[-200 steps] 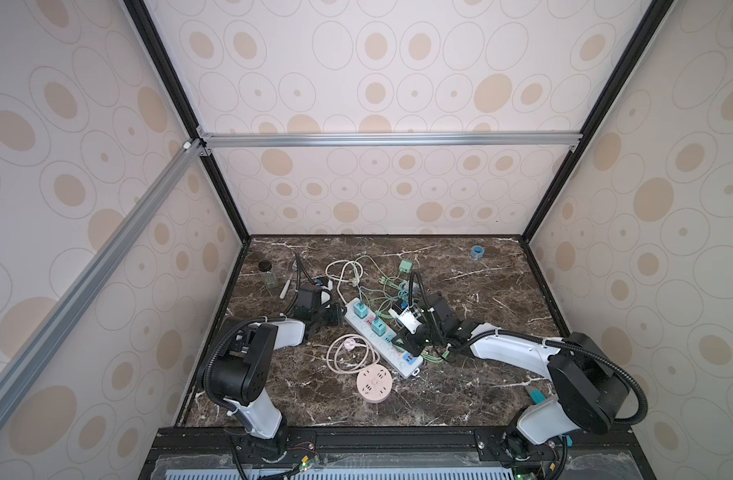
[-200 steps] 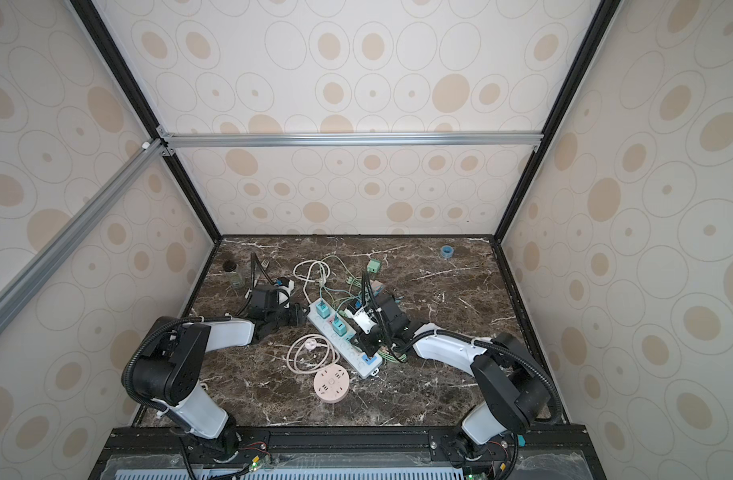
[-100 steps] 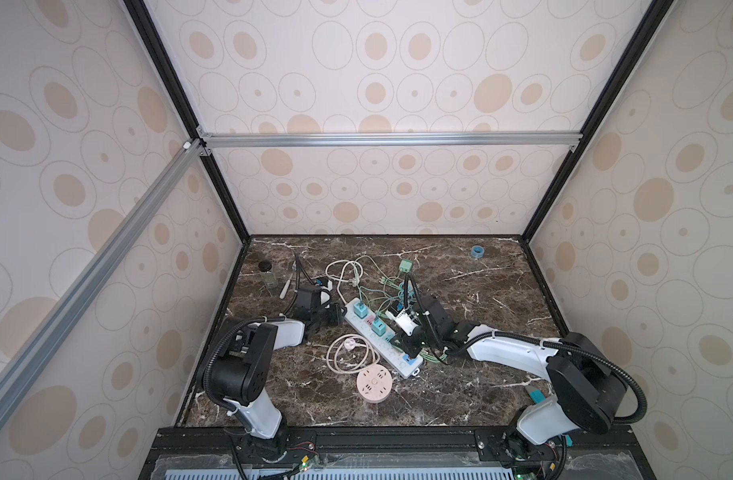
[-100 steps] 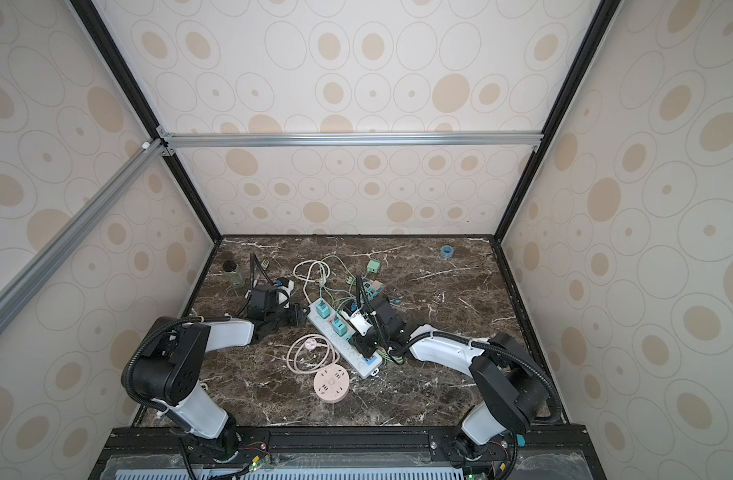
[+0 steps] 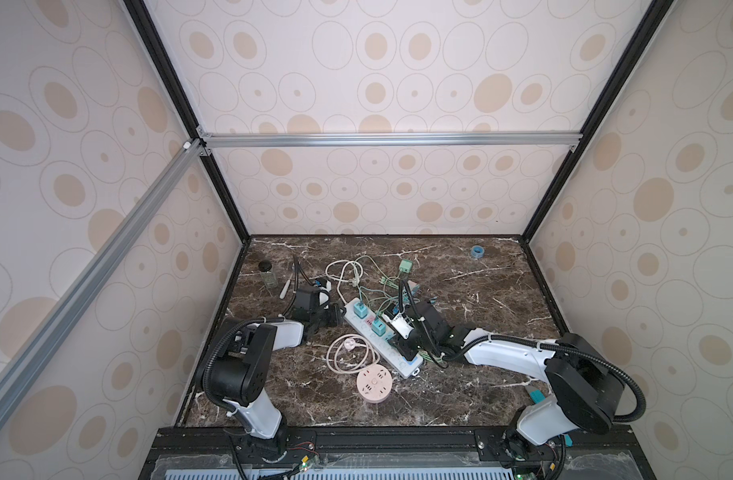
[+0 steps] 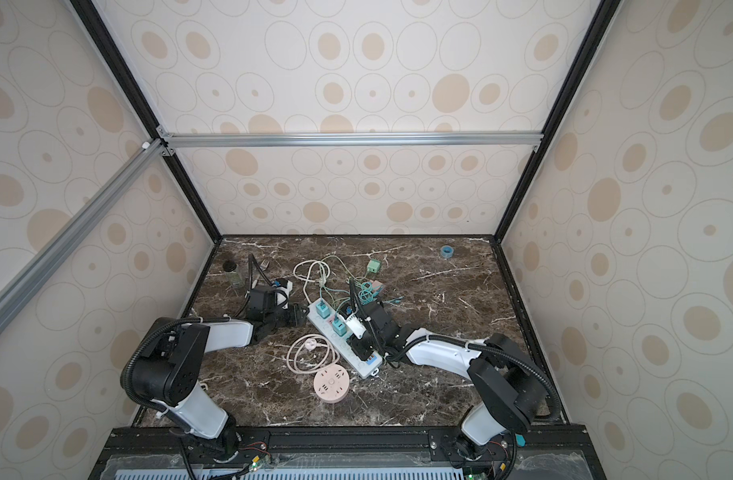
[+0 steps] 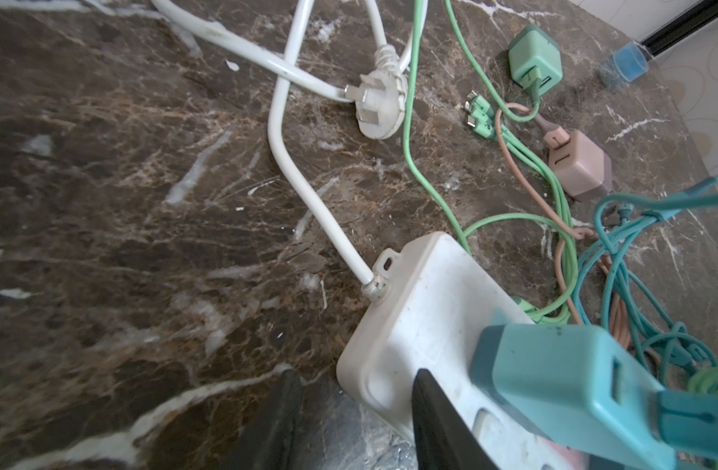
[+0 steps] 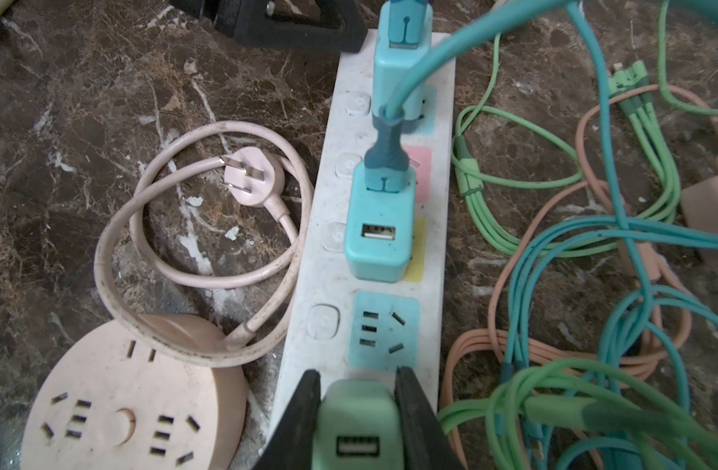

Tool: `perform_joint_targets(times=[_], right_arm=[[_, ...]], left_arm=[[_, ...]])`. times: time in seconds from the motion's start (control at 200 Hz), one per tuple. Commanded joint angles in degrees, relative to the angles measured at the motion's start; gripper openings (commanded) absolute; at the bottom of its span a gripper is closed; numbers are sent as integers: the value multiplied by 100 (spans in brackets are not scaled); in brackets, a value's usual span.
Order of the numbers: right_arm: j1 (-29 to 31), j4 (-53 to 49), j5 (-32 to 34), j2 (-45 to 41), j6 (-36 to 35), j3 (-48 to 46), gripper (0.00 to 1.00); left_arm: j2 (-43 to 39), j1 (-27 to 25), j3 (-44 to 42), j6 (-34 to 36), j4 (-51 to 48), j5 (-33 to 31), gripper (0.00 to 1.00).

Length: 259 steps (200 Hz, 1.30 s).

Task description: Insert the plug

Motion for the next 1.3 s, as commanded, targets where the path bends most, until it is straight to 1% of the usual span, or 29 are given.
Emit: perform_joint_targets(times=[0.0,0.175,0.575,0.875,1.08,1.291], right_arm=[[103,-62,267,268,-103,-257,6],[157,142,356,197,-15,-486,6],[158,575,414,-310,150,-1095,5],[154,684,409,-192,192,-1121,5],[153,970,462,-135,297,-1368,5],[161,1191,495,104,386,-1535,5]], left_arm=[[-195,61,-23,-33,110,72,45],[-212,78,-40,-50,130,90,46],[-265,104,-64,-101,149,138,45],[-360,130,-95,-114,128,140,45],[-406,139,-111,-121,125,145,45],[-422,161,-102,-147,125,166,45]])
